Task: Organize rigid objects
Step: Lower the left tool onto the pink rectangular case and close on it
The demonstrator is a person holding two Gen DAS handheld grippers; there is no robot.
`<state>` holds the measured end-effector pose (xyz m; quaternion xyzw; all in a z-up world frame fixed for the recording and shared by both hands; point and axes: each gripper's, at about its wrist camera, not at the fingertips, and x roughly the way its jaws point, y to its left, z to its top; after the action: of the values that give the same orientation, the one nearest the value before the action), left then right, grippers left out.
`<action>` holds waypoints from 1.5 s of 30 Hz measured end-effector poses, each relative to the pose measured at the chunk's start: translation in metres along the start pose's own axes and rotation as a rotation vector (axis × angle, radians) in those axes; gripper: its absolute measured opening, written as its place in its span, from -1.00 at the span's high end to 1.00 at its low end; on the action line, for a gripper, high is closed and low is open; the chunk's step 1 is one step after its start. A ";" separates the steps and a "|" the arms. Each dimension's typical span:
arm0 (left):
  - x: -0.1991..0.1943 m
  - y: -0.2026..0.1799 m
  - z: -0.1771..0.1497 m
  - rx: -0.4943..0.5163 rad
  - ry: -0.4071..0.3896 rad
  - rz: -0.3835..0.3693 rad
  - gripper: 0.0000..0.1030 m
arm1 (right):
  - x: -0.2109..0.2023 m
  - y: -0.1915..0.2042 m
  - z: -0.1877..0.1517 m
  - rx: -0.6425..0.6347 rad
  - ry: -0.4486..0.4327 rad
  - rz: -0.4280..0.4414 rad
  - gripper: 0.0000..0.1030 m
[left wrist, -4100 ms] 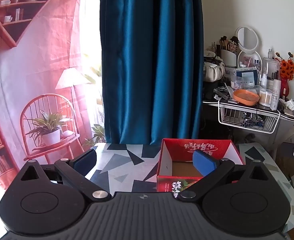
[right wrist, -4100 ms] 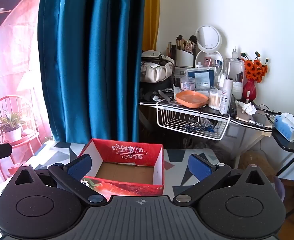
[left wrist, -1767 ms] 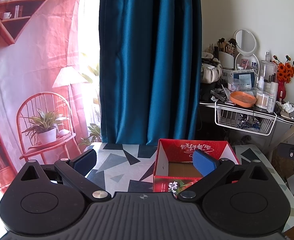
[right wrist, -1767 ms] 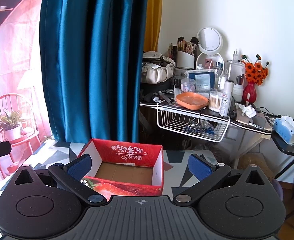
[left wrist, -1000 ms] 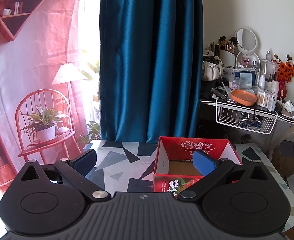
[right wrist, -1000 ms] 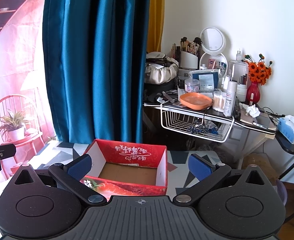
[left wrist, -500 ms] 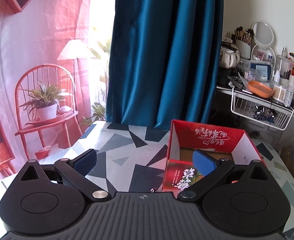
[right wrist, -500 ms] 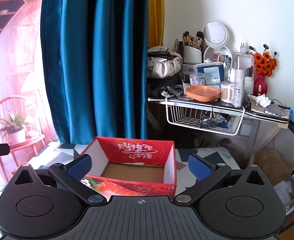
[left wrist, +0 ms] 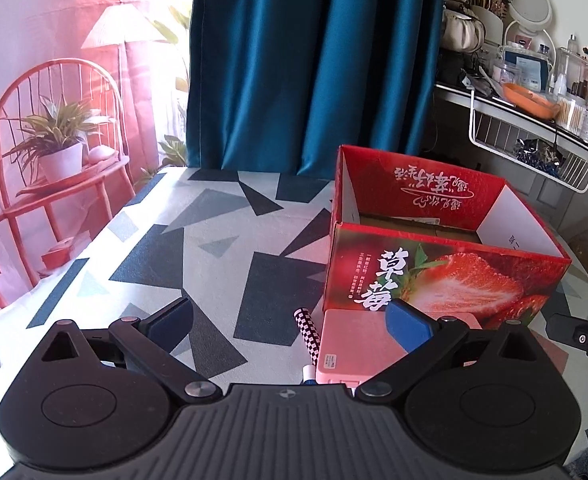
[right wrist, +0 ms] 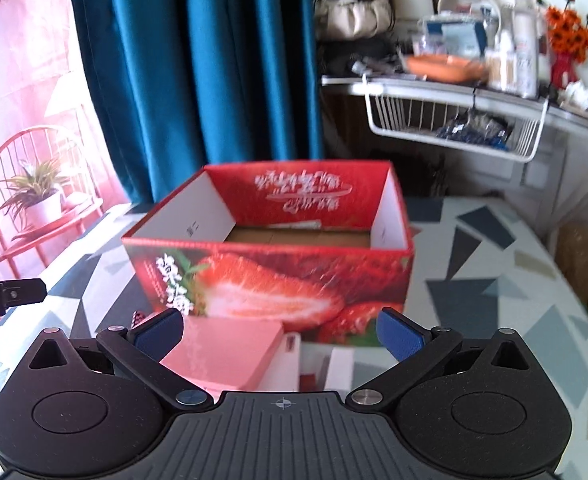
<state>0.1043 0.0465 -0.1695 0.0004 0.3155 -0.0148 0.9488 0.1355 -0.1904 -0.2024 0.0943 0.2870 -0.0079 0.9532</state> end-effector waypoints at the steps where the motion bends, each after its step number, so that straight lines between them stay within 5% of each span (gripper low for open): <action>1: 0.003 0.000 -0.001 0.001 0.008 0.003 -1.00 | 0.006 -0.002 -0.002 0.011 0.017 0.005 -0.99; 17: 0.045 0.003 -0.020 -0.016 0.125 -0.017 -0.97 | 0.045 0.010 -0.035 -0.115 0.083 0.055 -0.99; 28: 0.059 0.011 -0.020 -0.052 0.170 -0.030 -0.79 | 0.072 0.018 -0.035 -0.141 0.116 0.100 -0.85; 35: 0.086 0.012 -0.009 -0.081 0.235 -0.115 -0.48 | 0.087 0.015 -0.028 -0.074 0.168 0.172 -0.55; 45: 0.120 0.008 -0.022 -0.169 0.330 -0.259 -0.30 | 0.091 0.010 -0.030 -0.027 0.184 0.208 -0.45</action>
<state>0.1880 0.0513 -0.2589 -0.1173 0.4642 -0.1096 0.8711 0.1959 -0.1712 -0.2748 0.1113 0.3620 0.1036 0.9197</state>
